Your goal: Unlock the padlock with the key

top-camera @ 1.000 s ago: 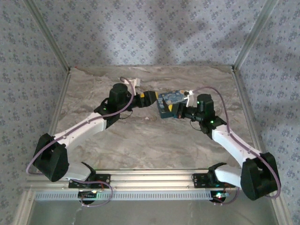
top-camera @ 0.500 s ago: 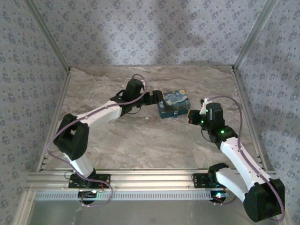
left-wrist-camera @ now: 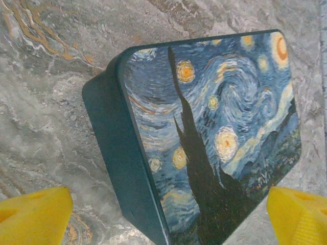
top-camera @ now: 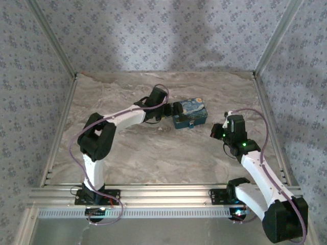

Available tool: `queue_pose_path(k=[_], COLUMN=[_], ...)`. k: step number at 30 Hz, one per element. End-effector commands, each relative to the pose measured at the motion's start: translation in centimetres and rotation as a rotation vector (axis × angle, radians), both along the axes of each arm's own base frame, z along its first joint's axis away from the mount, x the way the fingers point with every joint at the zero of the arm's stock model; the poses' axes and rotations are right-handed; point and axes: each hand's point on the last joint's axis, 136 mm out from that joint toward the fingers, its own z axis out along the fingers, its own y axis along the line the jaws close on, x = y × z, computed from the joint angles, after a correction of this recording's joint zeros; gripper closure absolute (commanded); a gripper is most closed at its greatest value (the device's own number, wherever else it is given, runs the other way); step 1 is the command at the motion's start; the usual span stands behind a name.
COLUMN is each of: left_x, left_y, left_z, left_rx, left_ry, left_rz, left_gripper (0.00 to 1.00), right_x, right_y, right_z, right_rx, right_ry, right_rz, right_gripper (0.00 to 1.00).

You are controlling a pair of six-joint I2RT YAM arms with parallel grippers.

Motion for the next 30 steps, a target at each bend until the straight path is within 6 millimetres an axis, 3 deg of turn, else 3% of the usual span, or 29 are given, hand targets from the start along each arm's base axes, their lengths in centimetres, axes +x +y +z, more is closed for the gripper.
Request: queue_pose_path(k=[1,10,15,22,30], left_x=[-0.1,-0.4,-0.9,-1.9,-3.0], left_y=[-1.4,-2.0,-1.4,1.1,5.9], left_z=[0.3,-2.9,-4.1,-5.1,-5.6], left_rx=[-0.030,-0.017,0.023,0.089,0.146], left_ry=[0.024,0.113,0.138,0.151,0.154], left_rz=[-0.027,-0.031,-0.032,-0.005,0.048], left_gripper=[0.03,0.09,0.21,0.29,0.30], right_x=[-0.3,-0.4,-0.4,-0.3,0.0], right_y=[-0.5,-0.7,-0.7,-0.8,-0.2], right_z=[-0.6,-0.7,-0.7,-0.6,-0.8], right_rx=[-0.003,0.001,0.004,0.005,0.018], right_ry=[0.017,0.022,0.023,0.023,0.033], right_rz=[-0.024,-0.029,-0.031,-0.031,-0.004], right_gripper=[1.00,1.00,1.00,1.00,1.00])
